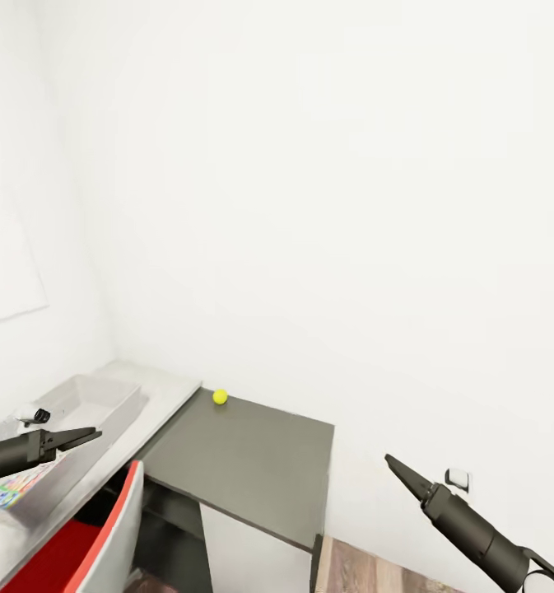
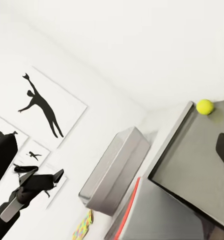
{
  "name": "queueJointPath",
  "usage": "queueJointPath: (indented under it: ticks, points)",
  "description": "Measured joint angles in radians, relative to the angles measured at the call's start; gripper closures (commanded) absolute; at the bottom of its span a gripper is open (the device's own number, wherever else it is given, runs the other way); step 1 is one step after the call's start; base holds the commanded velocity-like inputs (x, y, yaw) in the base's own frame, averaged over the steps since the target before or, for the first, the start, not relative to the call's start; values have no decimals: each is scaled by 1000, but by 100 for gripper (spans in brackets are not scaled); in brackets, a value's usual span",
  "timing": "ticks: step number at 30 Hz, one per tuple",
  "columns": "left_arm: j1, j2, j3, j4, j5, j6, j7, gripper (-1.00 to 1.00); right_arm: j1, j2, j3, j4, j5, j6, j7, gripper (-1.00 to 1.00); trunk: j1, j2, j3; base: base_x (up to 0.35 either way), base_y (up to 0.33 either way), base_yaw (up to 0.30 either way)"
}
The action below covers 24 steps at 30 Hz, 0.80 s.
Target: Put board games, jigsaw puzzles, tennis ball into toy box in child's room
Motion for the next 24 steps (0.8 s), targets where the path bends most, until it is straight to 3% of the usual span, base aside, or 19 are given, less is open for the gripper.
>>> queueJointPath:
  ticks: [14,24]
  points:
    - [0,0,0,0,0,0,0,-100,0,-1,-10,3,0,-1,3,-100,0,0,8,-29,-194,-280]
    - [0,-1,-1,0,0,0,0,-100,0,0,-32,3,0,4,6,-100,0,0,16,0,-44,-279]
